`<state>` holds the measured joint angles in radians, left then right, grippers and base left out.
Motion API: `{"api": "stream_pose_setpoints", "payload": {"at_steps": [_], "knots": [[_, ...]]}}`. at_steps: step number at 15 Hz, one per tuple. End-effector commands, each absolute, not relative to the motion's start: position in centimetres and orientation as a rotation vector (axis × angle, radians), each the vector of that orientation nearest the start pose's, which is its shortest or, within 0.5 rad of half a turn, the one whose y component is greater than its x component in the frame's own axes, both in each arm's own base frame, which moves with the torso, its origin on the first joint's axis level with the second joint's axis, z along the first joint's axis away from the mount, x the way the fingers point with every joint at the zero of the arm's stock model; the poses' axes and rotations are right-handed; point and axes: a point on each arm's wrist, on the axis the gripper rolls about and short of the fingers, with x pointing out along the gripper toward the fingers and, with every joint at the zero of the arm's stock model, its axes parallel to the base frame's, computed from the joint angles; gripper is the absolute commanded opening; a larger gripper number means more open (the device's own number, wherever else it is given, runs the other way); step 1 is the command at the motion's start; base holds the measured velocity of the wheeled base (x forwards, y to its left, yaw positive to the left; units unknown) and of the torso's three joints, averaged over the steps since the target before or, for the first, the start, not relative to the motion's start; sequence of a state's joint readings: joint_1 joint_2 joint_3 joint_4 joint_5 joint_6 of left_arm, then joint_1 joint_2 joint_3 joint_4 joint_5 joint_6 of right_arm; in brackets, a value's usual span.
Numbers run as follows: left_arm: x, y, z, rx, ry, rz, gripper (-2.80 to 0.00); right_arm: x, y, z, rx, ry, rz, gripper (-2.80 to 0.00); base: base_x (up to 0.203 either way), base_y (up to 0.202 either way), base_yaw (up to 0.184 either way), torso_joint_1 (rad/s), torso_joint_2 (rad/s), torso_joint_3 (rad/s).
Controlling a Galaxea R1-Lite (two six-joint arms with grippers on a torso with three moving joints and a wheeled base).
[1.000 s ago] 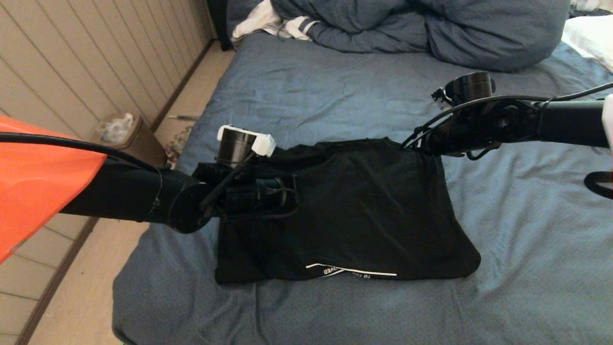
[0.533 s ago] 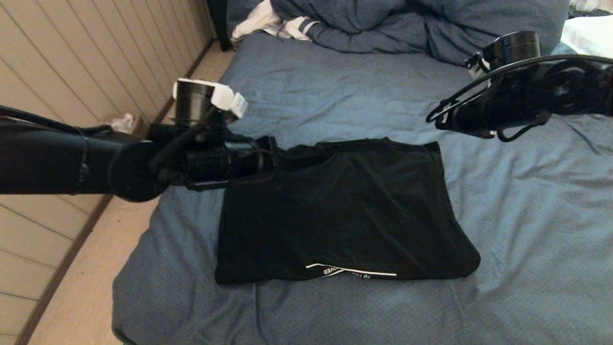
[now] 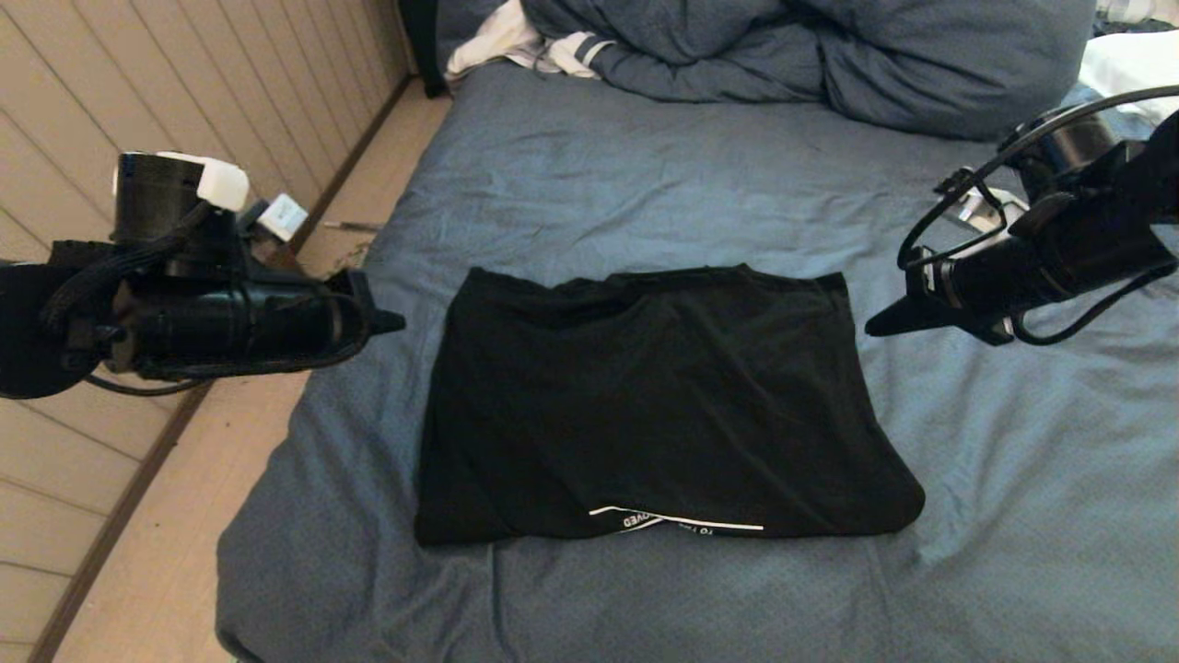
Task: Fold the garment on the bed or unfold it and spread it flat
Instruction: Fold the black T-shirt
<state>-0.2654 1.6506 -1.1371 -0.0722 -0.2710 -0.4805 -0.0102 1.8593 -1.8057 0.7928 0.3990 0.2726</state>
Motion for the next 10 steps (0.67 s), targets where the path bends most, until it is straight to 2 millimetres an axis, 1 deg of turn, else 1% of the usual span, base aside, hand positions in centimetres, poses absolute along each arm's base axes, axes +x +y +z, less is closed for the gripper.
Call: {"api": "stream_pose_setpoints", "payload": {"at_steps": [1,2,5,7,10], "knots": [[28.7,-7.5,23.3,-0.487,0.579,-0.416,-2.80,33.2,0.2,25.3,0.451,0.967,0.262,0.00,0.000,0.000,0.000,0.000,0.00,0.000],[28.6,-7.5,22.9,-0.486,0.591,-0.419,-2.80,33.3,0.2,24.6,0.429,0.966,0.276,0.00,0.000,0.000,0.000,0.000,0.00,0.000],[28.8,-7.5,22.3,-0.484,0.612,-0.414,-2.80,33.8,0.2,23.6,0.372,0.948,0.301,0.00,0.000,0.000,0.000,0.000,0.00,0.000],[28.8,-7.5,22.1,-0.484,0.617,-0.414,-2.80,33.8,0.2,23.3,0.347,0.952,0.314,0.00,0.000,0.000,0.000,0.000,0.00,0.000],[28.8,-7.5,21.9,-0.484,0.626,-0.413,-2.80,34.7,0.4,22.4,0.322,0.943,0.308,0.00,0.000,0.000,0.000,0.000,0.00,0.000]]}}
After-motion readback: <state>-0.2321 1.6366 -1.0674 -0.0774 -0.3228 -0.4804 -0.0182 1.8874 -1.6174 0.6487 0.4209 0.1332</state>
